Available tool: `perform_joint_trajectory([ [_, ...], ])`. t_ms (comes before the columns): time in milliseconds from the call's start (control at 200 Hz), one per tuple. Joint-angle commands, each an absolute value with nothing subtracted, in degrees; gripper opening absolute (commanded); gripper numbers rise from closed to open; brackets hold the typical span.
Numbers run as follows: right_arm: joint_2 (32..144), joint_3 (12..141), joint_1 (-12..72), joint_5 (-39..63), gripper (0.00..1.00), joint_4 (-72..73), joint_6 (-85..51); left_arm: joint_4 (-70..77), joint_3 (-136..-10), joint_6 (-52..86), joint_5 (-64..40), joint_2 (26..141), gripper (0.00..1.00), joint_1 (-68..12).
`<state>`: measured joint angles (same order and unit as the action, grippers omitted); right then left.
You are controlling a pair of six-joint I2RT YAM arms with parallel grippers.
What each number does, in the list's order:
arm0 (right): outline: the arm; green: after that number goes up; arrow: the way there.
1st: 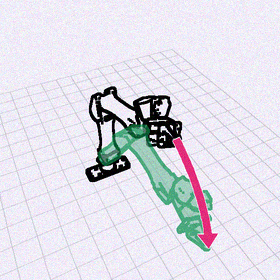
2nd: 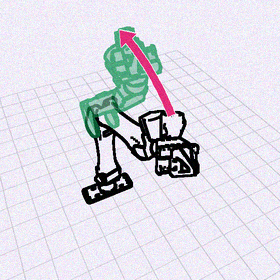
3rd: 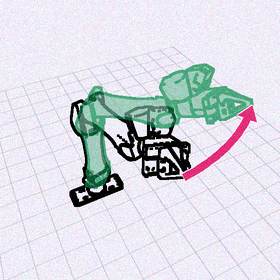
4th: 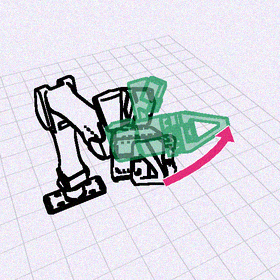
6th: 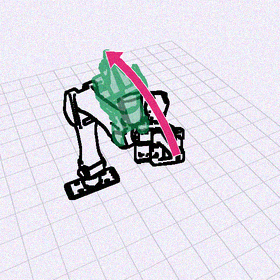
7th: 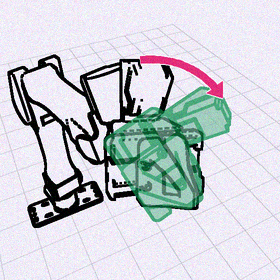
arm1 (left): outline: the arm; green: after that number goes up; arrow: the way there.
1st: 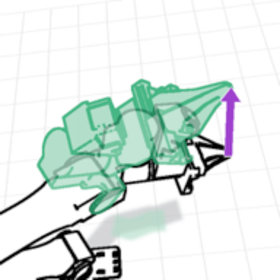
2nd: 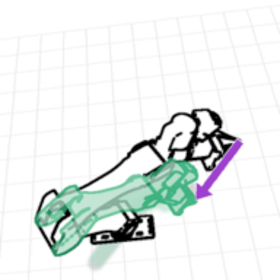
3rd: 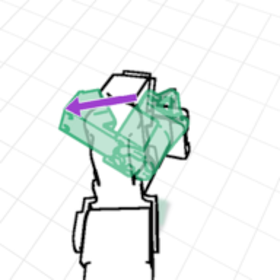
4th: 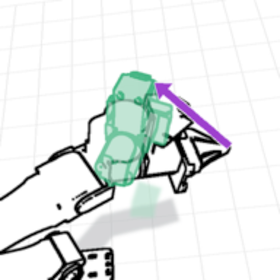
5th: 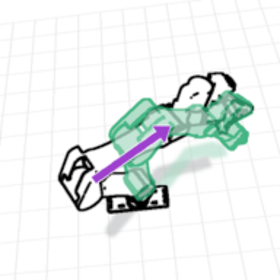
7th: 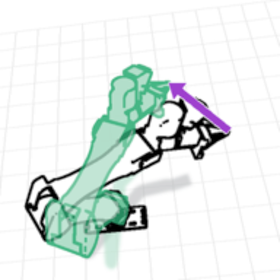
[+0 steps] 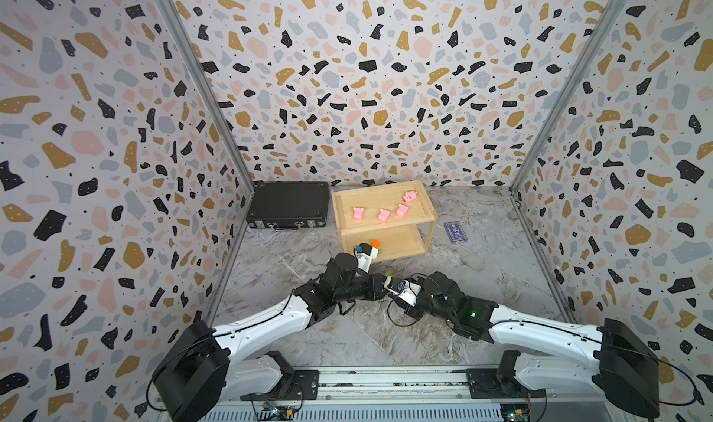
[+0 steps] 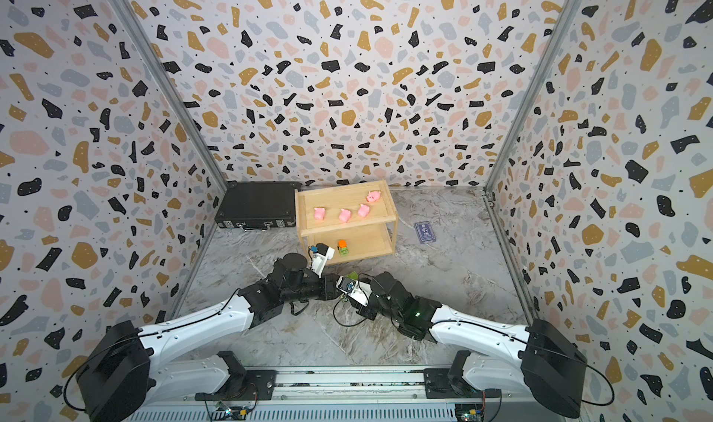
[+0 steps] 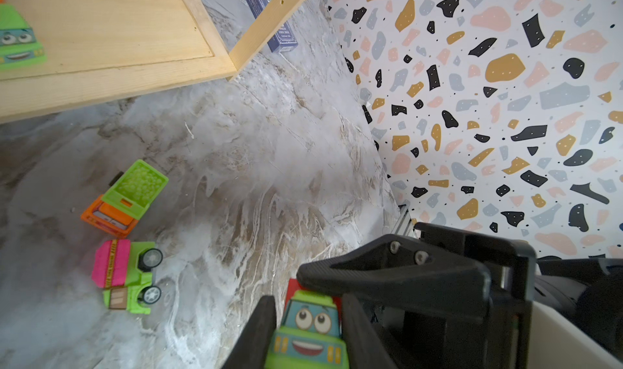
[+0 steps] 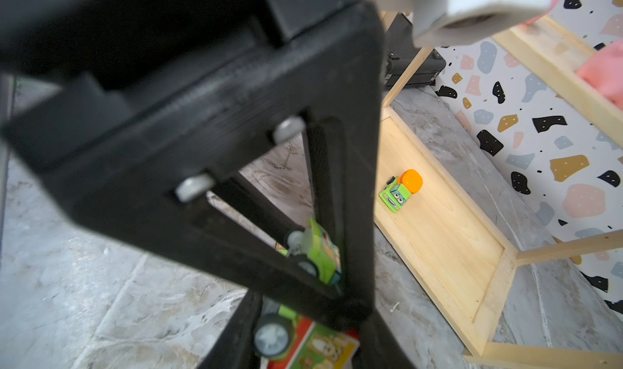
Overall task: Organize plastic toys on shelves
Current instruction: Pick up the plastic toy at the center of the board.
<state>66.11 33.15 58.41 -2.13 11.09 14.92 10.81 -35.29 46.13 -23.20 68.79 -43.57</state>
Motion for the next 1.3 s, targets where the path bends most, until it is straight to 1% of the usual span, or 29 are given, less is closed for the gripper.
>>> perform_joint_trajectory([
  [0,65.62,35.77,58.54,-4.1,0.51,11.21,11.59,13.05,-35.15,45.8,-21.93,67.15,0.2,-43.81],
  [35,65.27,35.77,58.54,-4.91,0.6,10.96,10.57,12.56,-35.18,45.33,-21.42,66.53,0.2,-43.74],
  [90,64.43,35.82,58.26,-4.44,0.68,10.04,9.83,11.9,-35.43,44.26,-20.84,65.5,0.2,-43.25],
  [130,63.52,36.13,57.66,-2.97,0.73,9.16,8.85,11.25,-35.68,43.16,-20.76,64.63,0.2,-42.5],
  [150,63.14,36.27,57.37,-2.01,0.73,8.68,8.42,10.81,-35.81,42.69,-20.8,64.29,0.2,-41.97],
  [220,61.11,37.22,54.8,4.33,0.78,6.51,5.75,10.54,-36.18,40.97,-21.91,62.87,0.2,-39.21],
  [365,59.4,42.73,46.27,19.96,0.8,-1.39,-1.57,12.87,-36.75,35.74,-23.87,59.77,0.2,-35.25],
  [471,61.41,48.65,39.41,34.63,0.79,-8.41,-8.09,17.53,-36.37,33.1,-25.19,58.14,0.2,-34.05],
  [566,64.3,51.82,35.28,49.19,0.77,-7.8,-13.63,24.26,-35.72,32.78,-28.87,57.35,0.2,-33.68],
  [641,65.54,52.84,34.74,55.93,0.75,-4.98,-16.41,29.93,-35.15,33.4,-31.58,57.26,0.2,-33.71],
  [731,65.32,53.76,34.63,57.93,0.73,-4.86,-16.44,33.92,-34.94,34.08,-33.63,57.24,0.2,-33.66],
  [856,64.86,54.55,34.58,57.66,0.73,-6.04,-15.5,38.16,-34.81,35.54,-37.1,57.83,0.2,-33.66],
  [966,64.44,53.72,34.61,59.44,0.73,-2.98,-17.1,39.83,-34.41,36.18,-38.17,58.18,0.2,-33.73],
  [1156,63.02,49.03,34.58,54.6,0.74,10.54,-23.2,48.27,-31.66,41.31,-37.0,58.86,0.2,-33.74],
  [1291,62.75,46.27,34.56,50.78,0.71,18.72,-27.52,51.37,-31.29,43.65,-36.43,58.68,0.2,-33.76],
])
